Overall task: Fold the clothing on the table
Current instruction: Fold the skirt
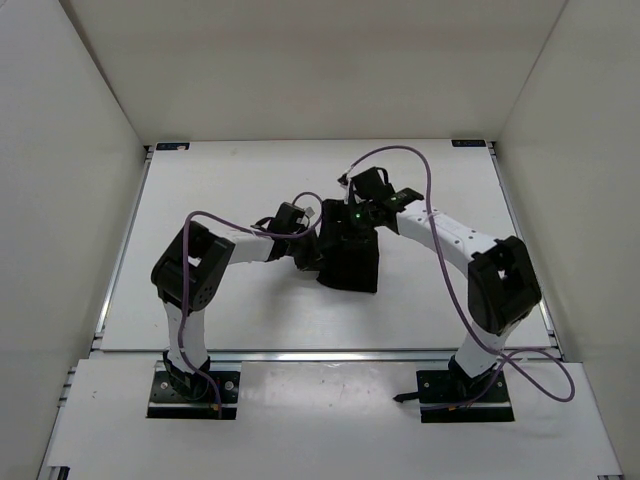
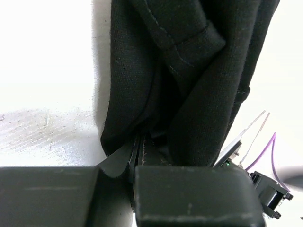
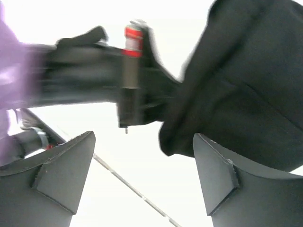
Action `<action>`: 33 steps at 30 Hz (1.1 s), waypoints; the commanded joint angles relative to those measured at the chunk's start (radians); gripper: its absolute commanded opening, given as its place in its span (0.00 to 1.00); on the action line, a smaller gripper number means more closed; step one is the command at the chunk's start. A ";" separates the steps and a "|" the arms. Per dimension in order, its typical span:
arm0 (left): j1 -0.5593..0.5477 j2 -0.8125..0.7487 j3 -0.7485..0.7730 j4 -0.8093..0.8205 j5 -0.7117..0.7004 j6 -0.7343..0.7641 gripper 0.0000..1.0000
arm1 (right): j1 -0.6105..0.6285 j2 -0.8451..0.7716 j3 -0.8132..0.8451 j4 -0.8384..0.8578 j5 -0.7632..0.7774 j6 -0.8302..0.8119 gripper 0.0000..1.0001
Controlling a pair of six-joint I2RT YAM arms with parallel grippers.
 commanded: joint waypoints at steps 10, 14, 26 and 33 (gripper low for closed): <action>0.153 -0.170 -0.058 -0.083 0.031 0.100 0.37 | -0.154 -0.266 -0.207 0.132 0.043 0.084 0.21; 0.222 -0.296 -0.043 -0.155 -0.006 0.161 0.72 | -0.169 -0.256 -0.270 0.151 0.047 0.077 0.06; 0.160 -0.396 -0.028 -0.097 0.037 0.224 0.46 | -0.149 -0.110 -0.287 0.295 -0.021 0.067 0.00; 0.071 -0.359 -0.103 -0.042 0.017 0.197 0.15 | -0.137 0.000 -0.216 0.324 -0.053 0.045 0.00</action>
